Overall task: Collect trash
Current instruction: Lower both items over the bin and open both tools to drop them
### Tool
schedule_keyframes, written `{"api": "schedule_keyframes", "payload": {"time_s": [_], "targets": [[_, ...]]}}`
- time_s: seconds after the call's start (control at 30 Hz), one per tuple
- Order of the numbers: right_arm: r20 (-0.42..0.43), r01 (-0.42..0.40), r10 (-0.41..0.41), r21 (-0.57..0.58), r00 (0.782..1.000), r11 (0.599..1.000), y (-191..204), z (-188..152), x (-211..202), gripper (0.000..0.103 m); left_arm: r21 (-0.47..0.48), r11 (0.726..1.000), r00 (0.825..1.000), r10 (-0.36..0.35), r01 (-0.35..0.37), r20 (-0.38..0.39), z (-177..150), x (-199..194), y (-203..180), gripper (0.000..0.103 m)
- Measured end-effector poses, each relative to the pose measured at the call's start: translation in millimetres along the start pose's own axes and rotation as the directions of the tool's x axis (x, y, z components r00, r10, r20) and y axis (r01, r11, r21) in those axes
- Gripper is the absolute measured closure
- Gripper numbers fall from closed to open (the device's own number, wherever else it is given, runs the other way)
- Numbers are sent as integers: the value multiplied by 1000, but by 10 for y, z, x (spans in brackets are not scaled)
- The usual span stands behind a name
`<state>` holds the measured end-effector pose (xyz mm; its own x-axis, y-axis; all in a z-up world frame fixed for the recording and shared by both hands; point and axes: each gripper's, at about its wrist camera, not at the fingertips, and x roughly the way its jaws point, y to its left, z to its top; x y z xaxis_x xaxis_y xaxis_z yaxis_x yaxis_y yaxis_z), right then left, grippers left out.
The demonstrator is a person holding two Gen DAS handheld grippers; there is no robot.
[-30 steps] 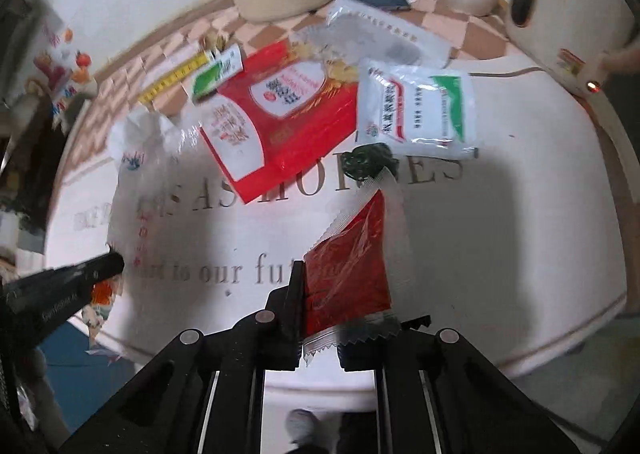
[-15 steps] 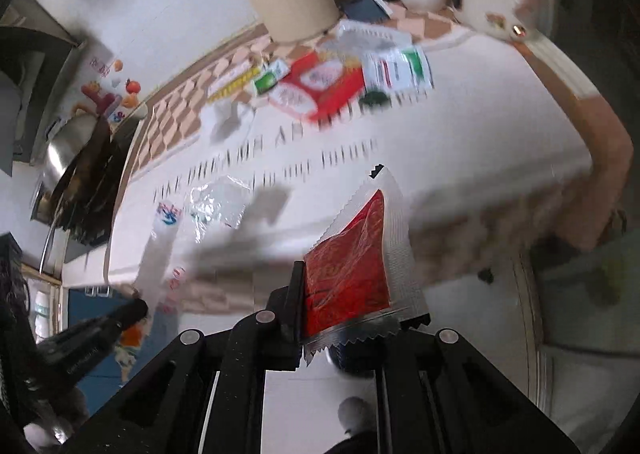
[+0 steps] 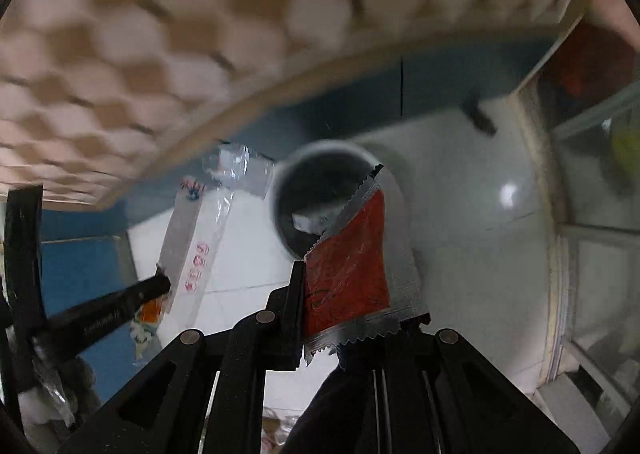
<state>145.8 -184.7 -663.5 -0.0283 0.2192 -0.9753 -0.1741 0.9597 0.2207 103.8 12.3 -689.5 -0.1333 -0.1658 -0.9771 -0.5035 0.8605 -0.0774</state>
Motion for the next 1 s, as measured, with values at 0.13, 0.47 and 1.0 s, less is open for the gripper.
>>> {"api": "schedule_keyframes", "payload": {"time_s": [0.13,0.47,1.0], "targets": [[-56,11,-10,12,998,1000,-302,103,1057,91,-20,1000,999,3,-4,-50,305,866,13,103],[-97,39,-37,23,995,999,-697,380,2510,91,14,1000,994,-6,7,-108,686,1763,-216,103],[-143,114,-125,-83,982,990,-580,347,2423,9,44,988,989,143,-145,47,409,1232,-137,3]]}}
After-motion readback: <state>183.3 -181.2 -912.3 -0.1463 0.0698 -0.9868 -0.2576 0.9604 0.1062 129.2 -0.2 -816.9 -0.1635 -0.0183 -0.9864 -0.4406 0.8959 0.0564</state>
